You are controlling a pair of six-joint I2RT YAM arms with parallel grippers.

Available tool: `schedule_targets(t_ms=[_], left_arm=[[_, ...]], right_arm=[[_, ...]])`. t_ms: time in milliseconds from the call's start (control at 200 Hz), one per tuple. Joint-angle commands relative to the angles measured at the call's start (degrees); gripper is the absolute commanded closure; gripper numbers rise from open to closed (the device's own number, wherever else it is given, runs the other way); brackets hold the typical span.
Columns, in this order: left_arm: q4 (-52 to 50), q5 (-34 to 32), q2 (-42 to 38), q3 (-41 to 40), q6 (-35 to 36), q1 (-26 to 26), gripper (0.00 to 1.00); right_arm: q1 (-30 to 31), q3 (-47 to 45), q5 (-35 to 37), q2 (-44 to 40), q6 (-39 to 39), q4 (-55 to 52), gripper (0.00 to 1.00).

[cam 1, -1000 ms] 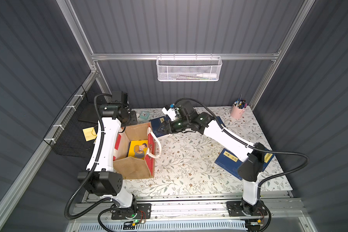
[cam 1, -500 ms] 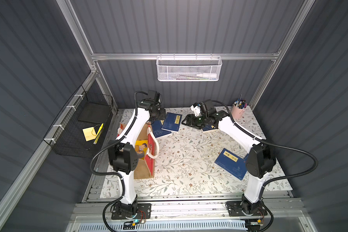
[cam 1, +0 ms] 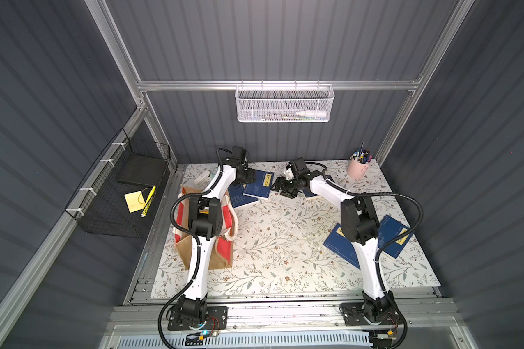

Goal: Put the books into the canvas bag
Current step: Pick up the book from the center of the board.

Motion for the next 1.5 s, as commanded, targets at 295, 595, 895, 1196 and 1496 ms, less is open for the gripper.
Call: schedule_targets(t_ms=[295, 595, 895, 1196, 1496], left_arm=[[5.5, 16.0, 6.7, -0.7, -2.2, 4.3, 0.26], [7.4, 33.0, 7.0, -2.9, -6.7, 4.4, 0.3], [12.9, 42.7, 0.6, -12.0, -9.6, 4.3, 0.43], [12.8, 42.8, -4.0, -18.1, -9.0, 1.3, 0.49], [12.7, 39.3, -11.9, -28.5, -7.3, -3.4, 0.69]], right_arm=[[-1.3, 9.4, -2.5, 11.6, 6.1, 6.7, 0.4], [-1.1, 9.0, -4.4, 12.8, 7.6, 7.3, 0.48], [-1.2, -1.7, -5.2, 6.8, 8.6, 11.0, 0.55], [-0.8, -15.1, -6.5, -1.9, 11.0, 16.7, 0.63], [-0.5, -31.7, -5.5, -13.7, 10.0, 18.9, 0.63]])
